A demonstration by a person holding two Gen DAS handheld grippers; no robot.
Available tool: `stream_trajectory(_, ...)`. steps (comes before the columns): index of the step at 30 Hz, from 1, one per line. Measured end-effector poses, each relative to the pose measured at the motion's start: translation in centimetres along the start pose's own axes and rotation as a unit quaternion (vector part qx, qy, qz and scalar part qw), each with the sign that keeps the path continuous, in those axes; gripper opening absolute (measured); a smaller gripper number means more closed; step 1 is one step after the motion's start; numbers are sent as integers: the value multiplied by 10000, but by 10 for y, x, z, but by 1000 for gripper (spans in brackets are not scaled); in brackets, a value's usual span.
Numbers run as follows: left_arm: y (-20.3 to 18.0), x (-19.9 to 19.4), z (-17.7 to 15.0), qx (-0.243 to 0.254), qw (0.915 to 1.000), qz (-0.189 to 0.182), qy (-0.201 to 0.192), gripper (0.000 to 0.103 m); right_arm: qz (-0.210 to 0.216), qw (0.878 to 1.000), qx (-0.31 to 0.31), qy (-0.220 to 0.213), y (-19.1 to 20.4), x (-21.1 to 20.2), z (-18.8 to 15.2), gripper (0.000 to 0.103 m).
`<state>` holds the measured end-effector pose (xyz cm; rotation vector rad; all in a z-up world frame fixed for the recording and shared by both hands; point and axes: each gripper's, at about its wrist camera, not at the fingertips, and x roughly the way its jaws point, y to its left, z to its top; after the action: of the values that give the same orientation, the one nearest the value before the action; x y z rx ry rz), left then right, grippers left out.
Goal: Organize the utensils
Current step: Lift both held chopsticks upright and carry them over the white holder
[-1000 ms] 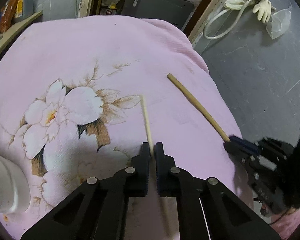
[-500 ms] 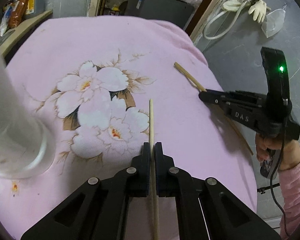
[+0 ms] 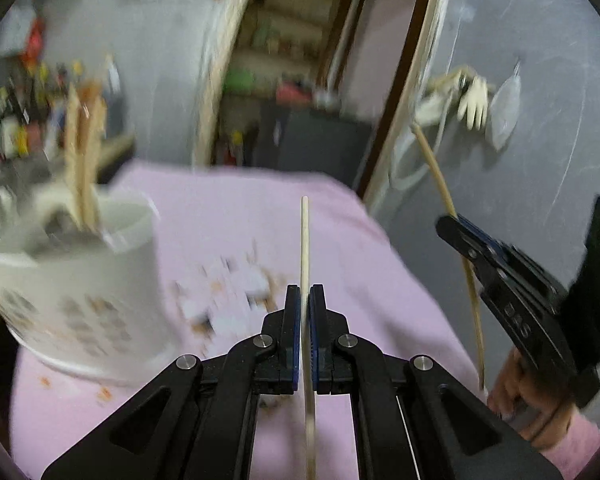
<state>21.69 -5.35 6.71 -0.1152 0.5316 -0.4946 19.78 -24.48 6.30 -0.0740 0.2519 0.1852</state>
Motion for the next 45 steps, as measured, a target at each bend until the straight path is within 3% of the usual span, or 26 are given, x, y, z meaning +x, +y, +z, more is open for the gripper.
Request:
stream_trajectory(4, -2, -28, 11, 145, 9957, 246, -883, 2, -237, 9956, -165, -888, 23, -20, 16, 5)
stream_trajectory(8, 4, -51, 28, 212, 9866, 505, -1536, 2, -330, 9892, -183, -1418, 44, -23, 34, 5)
stream_trajectory(16, 53, -92, 52, 80, 9690, 963, -2275, 2, -17, 9782, 162, -2069, 77, -14, 67, 5)
stream_trajectory(24, 120, -116, 76, -256, 9501, 1181, -2876, 2, 381, 9695, 541, -2359, 114, 15, 87, 5)
stream_trajectory(31, 175, -110, 85, -839, 9379, 1401, -3061, 2, 693, 9602, 926, -2543, 137, 36, 94, 5)
stream_trajectory(38, 196, -98, 71, -1181, 9297, 1504, -3147, 2, 983, 9608, 1151, -2323, 139, 62, 83, 5)
stream_trajectory(45, 196, -90, 54, -1329, 9137, 1864, -3358, 2, 1101, 9604, 1215, -2254, 142, 76, 71, 5)
